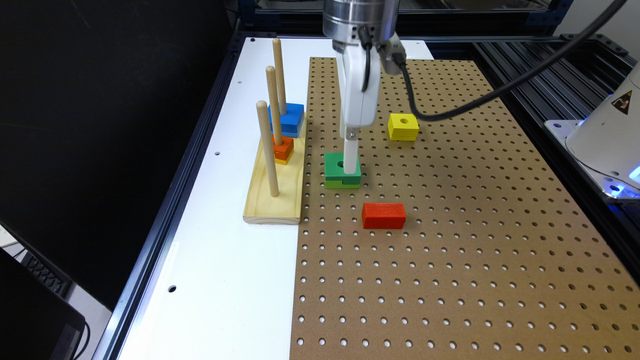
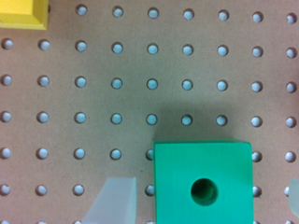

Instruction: Pick up green block.

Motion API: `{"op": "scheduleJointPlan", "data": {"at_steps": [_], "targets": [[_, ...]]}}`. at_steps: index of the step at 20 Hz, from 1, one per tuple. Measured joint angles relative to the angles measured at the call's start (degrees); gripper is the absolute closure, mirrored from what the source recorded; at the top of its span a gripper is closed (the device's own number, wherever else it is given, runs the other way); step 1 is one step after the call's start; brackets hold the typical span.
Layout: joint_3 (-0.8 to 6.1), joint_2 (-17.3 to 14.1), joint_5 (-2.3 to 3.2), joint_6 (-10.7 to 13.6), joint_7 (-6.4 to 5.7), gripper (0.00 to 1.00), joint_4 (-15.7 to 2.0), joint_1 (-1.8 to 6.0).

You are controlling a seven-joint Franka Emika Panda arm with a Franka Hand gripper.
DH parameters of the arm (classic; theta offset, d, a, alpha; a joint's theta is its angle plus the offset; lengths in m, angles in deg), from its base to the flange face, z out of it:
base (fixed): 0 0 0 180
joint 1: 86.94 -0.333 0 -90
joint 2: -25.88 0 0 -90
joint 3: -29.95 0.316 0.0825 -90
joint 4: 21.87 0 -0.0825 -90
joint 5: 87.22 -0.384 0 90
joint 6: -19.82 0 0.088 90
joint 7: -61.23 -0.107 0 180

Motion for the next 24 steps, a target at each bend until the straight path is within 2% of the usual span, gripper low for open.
{"op": "scheduleJointPlan", "data": {"at_steps": [5, 11, 24], "targets": [[-0.10, -0.19, 0.03, -0.17, 0.00, 0.00, -0.06, 0.00], [-0.49, -2.09, 0.28, -2.36, 0.02, 0.00, -0.11, 0.00], [-0.49, -2.11, 0.34, -2.44, 0.02, 0.00, -0.15, 0.00]]}}
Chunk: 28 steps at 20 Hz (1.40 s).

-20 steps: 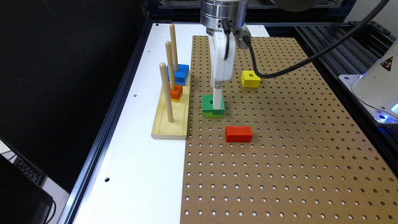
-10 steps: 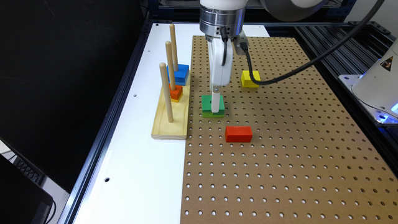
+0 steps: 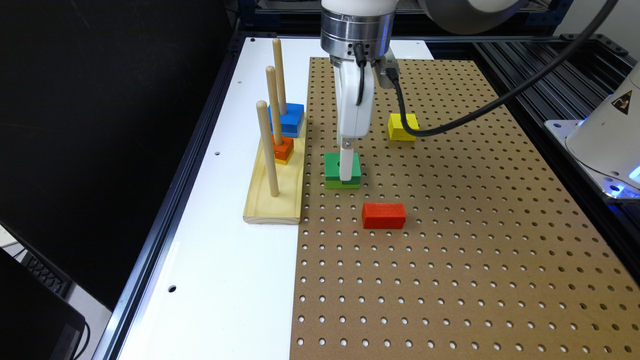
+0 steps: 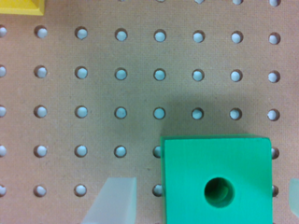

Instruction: Pick up green block.

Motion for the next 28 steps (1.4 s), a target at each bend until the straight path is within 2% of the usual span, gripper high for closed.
{"op": "scheduleJointPlan", "data": {"at_steps": [9, 14, 24, 25, 28], "targets": [[-0.06, -1.11, 0.17, -0.59, 0.00, 0.00, -0.01, 0.00], [-0.20, -4.74, 0.58, -4.52, 0.00, 0.00, -0.09, 0.00], [-0.21, -4.83, 0.63, -4.64, -0.01, 0.00, -0.36, -0.04], [-0.20, -4.83, 0.62, -4.63, -0.01, 1.00, -0.36, -0.04], [-0.20, -4.83, 0.62, -4.63, -0.01, 1.00, -0.36, -0.04]]}}
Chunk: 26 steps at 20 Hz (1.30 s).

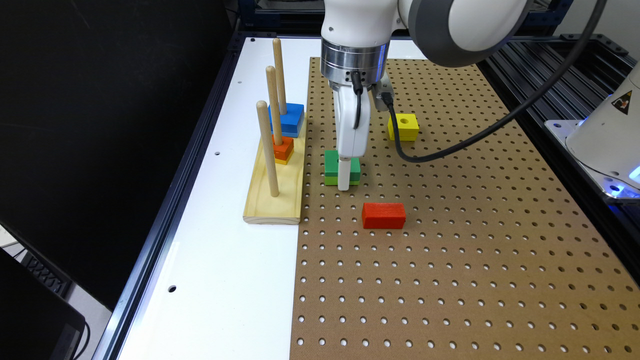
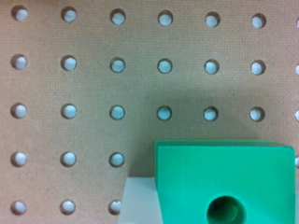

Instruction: Pick up green block.

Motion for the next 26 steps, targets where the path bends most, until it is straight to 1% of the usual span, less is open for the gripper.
{"op": "scheduleJointPlan", "data": {"at_steps": [8, 11, 17, 20, 22, 26], "targets": [[-0.01, 0.12, 0.00, 0.04, 0.00, 1.00, 0.01, 0.02], [-0.01, 1.32, 0.00, 0.77, 0.00, 1.00, 0.05, 0.02], [0.03, 5.82, 0.00, 5.16, 0.00, 1.00, 0.18, 0.02], [0.06, 6.16, 0.00, 5.58, 0.00, 1.00, 0.21, 0.01], [0.10, 7.14, 0.00, 6.12, 0.00, 1.00, 0.18, 0.01], [0.21, 12.71, -0.03, 11.78, -0.01, 1.00, 0.23, 0.01]]}}
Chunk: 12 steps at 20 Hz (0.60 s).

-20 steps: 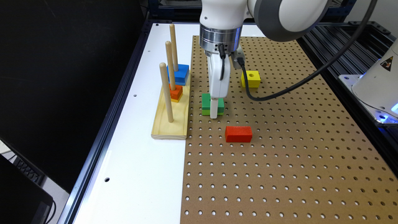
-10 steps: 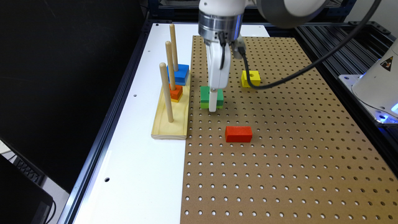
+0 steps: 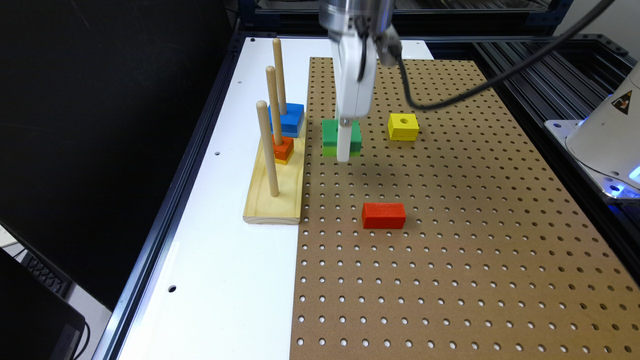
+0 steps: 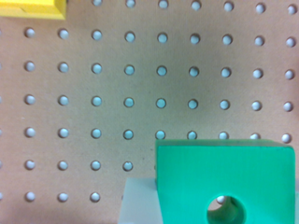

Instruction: Pick up green block.

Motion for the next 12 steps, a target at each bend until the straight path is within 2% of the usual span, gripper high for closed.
{"op": "scheduleJointPlan", "data": {"at_steps": [2, 7, 10, 12], "targets": [[0.04, 1.03, 0.00, 0.93, 0.00, 1.00, 0.20, 0.00], [0.05, 2.17, 0.00, 1.49, -0.01, 1.00, 0.28, 0.00], [0.14, 7.39, -0.17, 6.72, -0.01, 1.00, -0.21, 0.00], [0.22, 9.87, -0.24, 9.15, -0.02, 1.00, -0.14, 0.00]]}}
